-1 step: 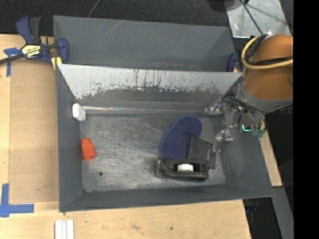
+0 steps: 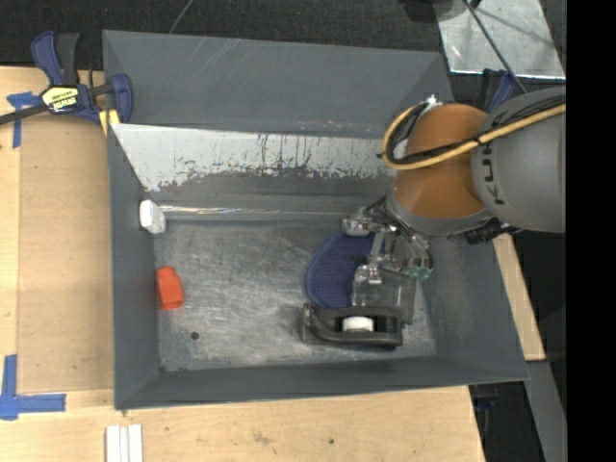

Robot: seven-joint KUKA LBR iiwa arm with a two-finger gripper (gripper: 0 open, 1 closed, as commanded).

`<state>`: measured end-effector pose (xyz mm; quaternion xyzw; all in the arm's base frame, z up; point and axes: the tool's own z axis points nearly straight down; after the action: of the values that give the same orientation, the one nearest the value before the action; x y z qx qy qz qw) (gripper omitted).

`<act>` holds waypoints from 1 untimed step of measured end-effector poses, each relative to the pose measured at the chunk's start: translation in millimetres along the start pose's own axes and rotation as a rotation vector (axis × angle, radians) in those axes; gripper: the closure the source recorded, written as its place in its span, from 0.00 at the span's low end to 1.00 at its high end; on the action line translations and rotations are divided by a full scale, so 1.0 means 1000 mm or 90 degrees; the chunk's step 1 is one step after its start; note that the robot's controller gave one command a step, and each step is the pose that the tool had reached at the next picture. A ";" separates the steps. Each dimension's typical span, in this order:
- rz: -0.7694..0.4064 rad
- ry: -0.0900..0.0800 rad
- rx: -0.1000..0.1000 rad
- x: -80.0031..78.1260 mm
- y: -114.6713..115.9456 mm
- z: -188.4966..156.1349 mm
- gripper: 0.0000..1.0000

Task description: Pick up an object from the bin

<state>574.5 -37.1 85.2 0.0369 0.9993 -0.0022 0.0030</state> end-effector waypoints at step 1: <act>0.002 -0.007 0.000 -0.003 -0.002 -0.006 1.00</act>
Offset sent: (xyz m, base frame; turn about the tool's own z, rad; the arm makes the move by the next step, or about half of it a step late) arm 0.0000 0.0000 0.0000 0.0000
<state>577.6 -39.1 91.4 0.0382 0.9992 -0.0022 0.0084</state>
